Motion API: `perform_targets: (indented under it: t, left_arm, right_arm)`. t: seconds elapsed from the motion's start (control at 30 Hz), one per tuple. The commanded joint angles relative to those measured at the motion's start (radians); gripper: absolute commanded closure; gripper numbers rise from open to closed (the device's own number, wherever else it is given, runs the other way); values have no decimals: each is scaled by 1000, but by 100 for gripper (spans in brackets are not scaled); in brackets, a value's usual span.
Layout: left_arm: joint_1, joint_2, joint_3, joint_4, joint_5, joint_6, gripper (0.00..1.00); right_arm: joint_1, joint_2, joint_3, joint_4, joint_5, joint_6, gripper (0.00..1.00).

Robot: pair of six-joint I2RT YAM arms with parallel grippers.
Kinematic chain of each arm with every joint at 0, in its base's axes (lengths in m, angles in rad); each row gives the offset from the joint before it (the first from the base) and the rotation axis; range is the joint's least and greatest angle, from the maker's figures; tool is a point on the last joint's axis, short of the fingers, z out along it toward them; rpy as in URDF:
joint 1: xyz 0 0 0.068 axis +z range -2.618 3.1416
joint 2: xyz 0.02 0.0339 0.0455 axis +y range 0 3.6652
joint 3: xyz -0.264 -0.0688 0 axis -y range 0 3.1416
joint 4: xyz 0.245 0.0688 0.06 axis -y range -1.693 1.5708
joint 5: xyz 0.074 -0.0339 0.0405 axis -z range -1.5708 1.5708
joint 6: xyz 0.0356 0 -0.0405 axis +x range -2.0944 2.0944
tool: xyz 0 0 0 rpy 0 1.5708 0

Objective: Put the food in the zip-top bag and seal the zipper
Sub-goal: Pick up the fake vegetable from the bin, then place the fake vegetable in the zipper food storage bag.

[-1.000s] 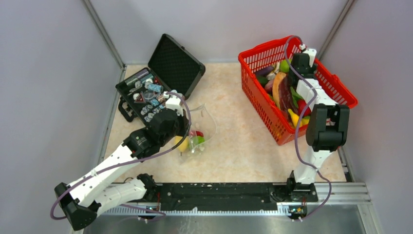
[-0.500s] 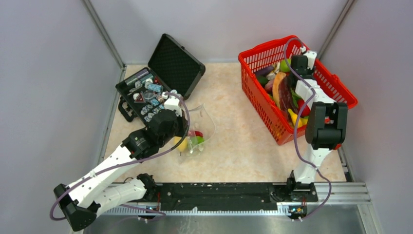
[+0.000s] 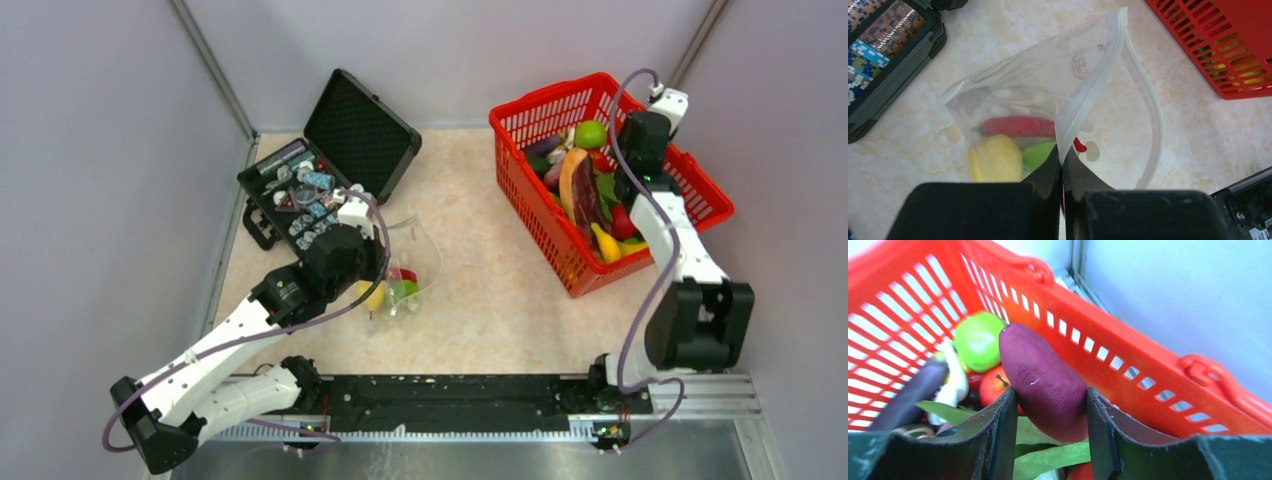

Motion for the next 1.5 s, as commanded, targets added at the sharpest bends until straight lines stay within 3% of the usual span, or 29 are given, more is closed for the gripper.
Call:
perform_targets:
  t: [0.0,0.27,0.5,0.67,0.93,1.23,1.47]
  left_arm:
    - [1,6,3,17,20,-13,100]
    - [1,14,2,22,45,-28,100]
    - [1,28,8,30,64,-31,100]
    - [1,41,16,37,74,-30,100]
    - [1,50,17,44,90,-34,100]
    - [1,52,57,21,104,-22,100]
    - [1,53,92,2,121,-14,100]
  right_arm:
    - [-6,-145,-64,108,-62,21,84]
    - [-46,-375,-182,156,-425,200,85]
    - [-45,-537,-340,340,-837,452,85]
    - [3,-571,-431,515,-1019,604,85]
    - [233,-574,-479,590,-1061,595,84]
    - [566,-531,-618,769,-910,547,83]
    - [773,-416,-618,839,-802,433,83]
